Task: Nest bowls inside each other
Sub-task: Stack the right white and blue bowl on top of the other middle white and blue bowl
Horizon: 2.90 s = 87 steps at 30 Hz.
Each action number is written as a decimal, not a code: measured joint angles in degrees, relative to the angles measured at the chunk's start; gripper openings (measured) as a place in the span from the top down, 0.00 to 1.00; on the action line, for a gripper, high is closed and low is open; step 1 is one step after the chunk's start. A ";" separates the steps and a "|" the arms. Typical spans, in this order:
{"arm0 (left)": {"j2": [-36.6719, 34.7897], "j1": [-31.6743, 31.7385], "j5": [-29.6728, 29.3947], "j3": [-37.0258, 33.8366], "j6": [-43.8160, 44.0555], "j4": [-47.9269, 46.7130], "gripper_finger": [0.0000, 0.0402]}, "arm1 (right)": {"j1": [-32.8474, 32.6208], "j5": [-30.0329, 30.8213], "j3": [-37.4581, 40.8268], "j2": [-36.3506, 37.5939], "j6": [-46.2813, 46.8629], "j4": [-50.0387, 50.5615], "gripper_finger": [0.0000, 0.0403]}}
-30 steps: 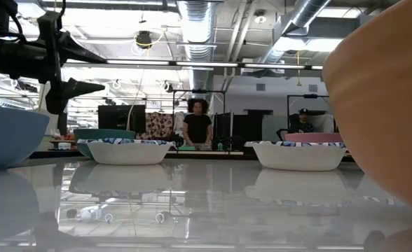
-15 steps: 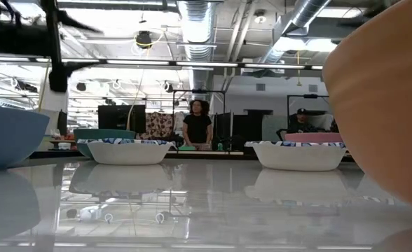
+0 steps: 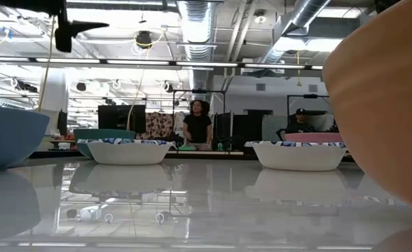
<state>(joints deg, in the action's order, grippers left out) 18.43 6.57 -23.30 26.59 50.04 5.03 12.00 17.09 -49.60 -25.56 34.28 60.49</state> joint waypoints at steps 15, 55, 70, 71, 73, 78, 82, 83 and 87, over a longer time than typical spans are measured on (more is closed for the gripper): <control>11.70 0.00 0.12 13.15 1.21 -11.04 0.35 | 6.83 -16.32 -6.89 -22.82 -8.36 20.65 0.54; 11.94 0.00 3.05 14.60 3.76 -18.13 0.35 | 32.79 -15.62 10.44 -35.29 -52.06 1.92 0.37; 11.94 0.00 3.42 14.60 3.76 -19.45 0.35 | 32.73 -15.36 10.46 -46.90 -52.81 0.30 0.37; 11.96 0.00 3.42 14.60 3.76 -19.49 0.35 | 32.73 -15.36 10.46 -47.93 -52.82 0.17 0.37; 11.94 0.00 3.45 14.60 3.76 -19.53 0.35 | 32.73 -15.36 10.46 -49.90 -52.83 0.28 0.38; 11.94 0.00 3.47 14.60 3.76 -19.71 0.35 | 32.73 -15.36 10.46 -52.92 -52.86 0.26 0.53; 11.94 0.00 3.47 14.60 3.76 -19.73 0.35 | 32.73 -15.47 10.46 -52.98 -53.02 0.48 0.72; 11.94 0.00 3.47 14.60 3.76 -19.73 0.35 | 32.73 -15.69 10.46 -52.71 -53.04 0.71 0.77; 11.94 0.00 3.47 14.60 3.76 -19.75 0.35 | 32.71 -15.75 10.46 -51.15 -53.78 1.98 0.95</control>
<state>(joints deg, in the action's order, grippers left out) 30.37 6.57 -19.84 41.19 53.80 -14.72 44.71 1.34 -39.13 -76.71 -19.51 62.47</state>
